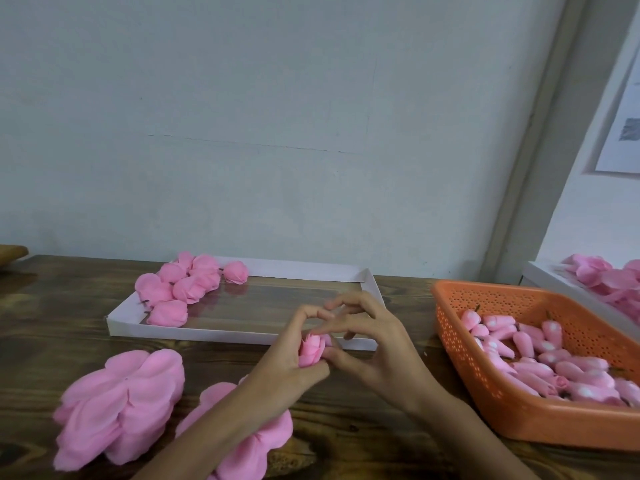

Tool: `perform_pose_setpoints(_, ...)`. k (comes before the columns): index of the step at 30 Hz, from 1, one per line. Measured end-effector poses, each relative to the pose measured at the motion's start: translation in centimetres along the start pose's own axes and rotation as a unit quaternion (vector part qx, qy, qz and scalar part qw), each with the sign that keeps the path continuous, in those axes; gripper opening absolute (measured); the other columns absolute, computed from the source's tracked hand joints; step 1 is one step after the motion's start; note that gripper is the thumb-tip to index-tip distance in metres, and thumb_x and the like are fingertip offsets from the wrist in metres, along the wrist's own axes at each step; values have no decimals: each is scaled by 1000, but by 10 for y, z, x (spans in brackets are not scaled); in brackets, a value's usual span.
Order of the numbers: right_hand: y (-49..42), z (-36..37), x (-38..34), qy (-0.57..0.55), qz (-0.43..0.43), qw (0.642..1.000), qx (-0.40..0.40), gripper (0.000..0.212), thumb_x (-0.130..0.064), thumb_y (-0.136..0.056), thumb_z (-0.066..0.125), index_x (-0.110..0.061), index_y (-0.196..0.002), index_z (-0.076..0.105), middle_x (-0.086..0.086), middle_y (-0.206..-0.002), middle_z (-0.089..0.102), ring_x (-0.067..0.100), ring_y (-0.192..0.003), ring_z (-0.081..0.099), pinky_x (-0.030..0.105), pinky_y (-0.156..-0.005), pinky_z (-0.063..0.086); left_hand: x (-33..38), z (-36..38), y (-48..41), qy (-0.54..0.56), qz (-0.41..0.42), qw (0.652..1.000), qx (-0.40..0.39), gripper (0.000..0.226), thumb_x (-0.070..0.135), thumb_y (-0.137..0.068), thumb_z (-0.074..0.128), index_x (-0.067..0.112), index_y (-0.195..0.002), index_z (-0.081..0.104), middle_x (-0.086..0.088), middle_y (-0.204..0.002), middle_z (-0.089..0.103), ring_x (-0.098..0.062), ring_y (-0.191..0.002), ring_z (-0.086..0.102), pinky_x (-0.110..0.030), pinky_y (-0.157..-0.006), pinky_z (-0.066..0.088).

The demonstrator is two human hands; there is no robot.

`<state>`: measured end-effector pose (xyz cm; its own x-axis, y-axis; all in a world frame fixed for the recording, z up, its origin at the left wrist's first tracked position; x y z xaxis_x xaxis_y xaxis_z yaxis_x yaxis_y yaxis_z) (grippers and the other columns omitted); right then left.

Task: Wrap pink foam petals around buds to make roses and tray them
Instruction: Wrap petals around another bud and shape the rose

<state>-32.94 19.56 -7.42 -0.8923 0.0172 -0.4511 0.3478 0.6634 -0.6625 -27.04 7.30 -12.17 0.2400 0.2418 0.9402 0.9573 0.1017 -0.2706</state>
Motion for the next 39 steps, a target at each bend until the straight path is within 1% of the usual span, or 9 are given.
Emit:
perform_pose_setpoints(5,3,-1,0,1,4,1000,-1,21,-23,-94,77,-34,-112,79,-15,-132,56,15,-118,60,27,-91,55,-3,3,-2,35,-11,999,-5,44,15,-90,62,45,-122,55,7,-82,67,-11,-71,64,-27,-69,54)
perform_pose_setpoints(9,8,0,0,-70,53,992,90,12,-29,-97,73,-31,-108,72,-12,-119,61,19,-107,65,32,-79,58,-4,-5,-12,163,-12,986,34,42,9,-82,69,28,-119,64,-13,-85,68,-24,-76,69,-35,-72,57)
perform_pose_setpoints(12,14,12,3,-117,125,977,131,18,-37,-93,76,-29,-106,66,-8,-102,70,19,-98,70,28,-77,58,-4,-17,-12,292,15,950,110,35,-2,-83,74,15,-113,66,-22,-98,72,-34,-94,74,-38,-81,63)
perform_pose_setpoints(15,17,29,7,-178,183,961,106,32,-40,-87,80,-30,-113,64,-11,-109,74,13,-102,73,28,-81,61,-3,-23,-9,369,37,916,153,29,1,-87,65,10,-114,59,-22,-122,73,-40,-112,72,-39,-84,64)
perform_pose_setpoints(21,18,46,4,-243,199,945,89,34,-17,-89,82,-24,-121,73,-8,-107,80,13,-101,77,34,-85,64,2,-7,-7,347,34,930,117,34,5,-92,68,11,-124,57,-8,-138,68,-37,-113,72,-41,-82,63)
perform_pose_setpoints(27,16,42,4,-302,180,930,105,31,0,-89,76,-17,-115,77,1,-108,81,20,-105,77,34,-91,62,6,-2,-4,266,43,958,98,41,11,-89,67,25,-127,67,4,-143,66,-14,-138,57,-42,-113,48)
perform_pose_setpoints(31,14,43,1,-383,174,902,94,26,1,-90,78,-10,-113,77,10,-109,80,27,-108,76,35,-95,60,8,-5,-6,313,27,947,65,50,5,-80,79,10,-128,65,-14,-135,69,-32,-130,64,-40,-106,55)
perform_pose_setpoints(35,13,48,-3,-445,173,877,60,36,-5,-93,78,7,-119,56,16,-114,78,32,-114,73,37,-98,59,10,0,-1,312,2,950,-1,39,20,-79,83,11,-116,76,-21,-132,69,-38,-124,66,-37,-98,58)
perform_pose_setpoints(39,12,50,0,-465,185,866,8,31,-6,-99,71,8,-115,49,16,-109,75,29,-102,73,38,-95,59,10,-2,0,276,-23,961,20,27,38,-68,93,19,-81,79,-13,-104,77,-27,-95,75,-27,-74,59)
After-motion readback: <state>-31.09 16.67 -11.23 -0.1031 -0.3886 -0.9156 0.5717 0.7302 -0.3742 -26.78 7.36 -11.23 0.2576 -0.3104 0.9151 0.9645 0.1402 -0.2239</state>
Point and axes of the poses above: each hand's wrist, its own y-axis away from the middle knuckle, its own z-axis out of the palm, x = y × z, the point moved 7 cm from there along -y, towards the middle knuckle
